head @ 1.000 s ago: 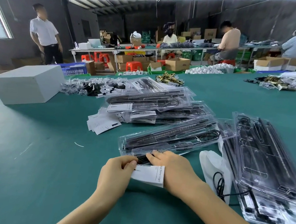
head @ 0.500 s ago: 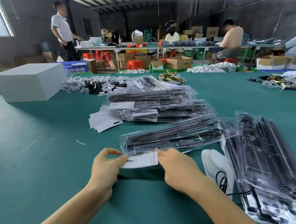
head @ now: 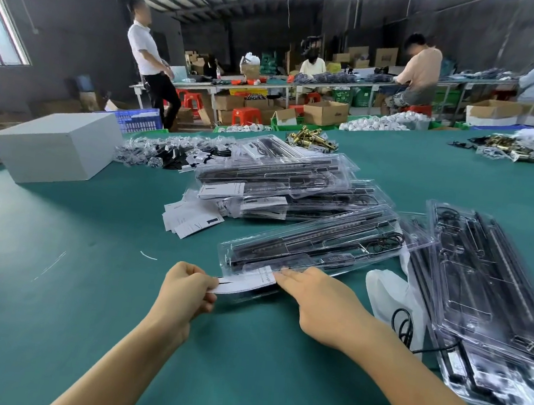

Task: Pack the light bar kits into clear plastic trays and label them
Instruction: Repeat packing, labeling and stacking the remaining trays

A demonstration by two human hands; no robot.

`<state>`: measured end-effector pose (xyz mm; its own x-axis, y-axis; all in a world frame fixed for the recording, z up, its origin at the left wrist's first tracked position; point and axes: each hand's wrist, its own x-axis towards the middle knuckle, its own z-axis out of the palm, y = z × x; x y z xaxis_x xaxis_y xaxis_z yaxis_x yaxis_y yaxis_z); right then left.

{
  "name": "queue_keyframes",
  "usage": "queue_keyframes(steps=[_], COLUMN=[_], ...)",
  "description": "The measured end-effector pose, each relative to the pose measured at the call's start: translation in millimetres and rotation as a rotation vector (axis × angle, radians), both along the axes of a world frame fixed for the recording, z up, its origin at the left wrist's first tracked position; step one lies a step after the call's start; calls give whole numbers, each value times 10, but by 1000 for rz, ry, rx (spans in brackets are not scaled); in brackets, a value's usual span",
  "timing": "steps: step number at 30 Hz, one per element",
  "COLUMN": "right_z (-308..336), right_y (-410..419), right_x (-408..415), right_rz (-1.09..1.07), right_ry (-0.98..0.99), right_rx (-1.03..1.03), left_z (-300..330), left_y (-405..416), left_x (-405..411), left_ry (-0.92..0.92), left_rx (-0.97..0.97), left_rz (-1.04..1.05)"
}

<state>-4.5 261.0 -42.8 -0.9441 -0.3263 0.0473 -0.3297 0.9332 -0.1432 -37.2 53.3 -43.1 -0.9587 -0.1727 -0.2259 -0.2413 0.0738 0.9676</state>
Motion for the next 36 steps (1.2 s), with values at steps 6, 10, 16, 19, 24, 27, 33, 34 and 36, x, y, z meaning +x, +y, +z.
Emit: queue_keyframes(steps=[6,10,16,19,24,27,33,34,36], right_z=[0,-12,-22,5,99,145,182,187,198], right_y=[-6,-13,-28,-17,47,73,134,146,165], right_x=[8,5,28,48,61,72,69,68,66], right_rz=[-17,-37,-63,-56,-53,-39,-24,-19,-1], right_ry=[-15,-39,-99,-163,-295,-329,-337,-342,-344], right_rx=[2,-25,-21,6,-92,-137,-139,-145,-144], left_z=[-31,-46,-52,-74,-126,-146,-184,-189,-193], left_y=[-2,-7,-12,3,67,83,97,99,112], left_x=[7,-18,-31,-22,21,11,9,7,14], left_ry=[17,-31,-28,-6,91,86,108,110,128], left_rx=[46,100,140,154,99,122,137,139,118], left_rz=[-17,-14,-27,-45,-87,-69,-42,-41,-41])
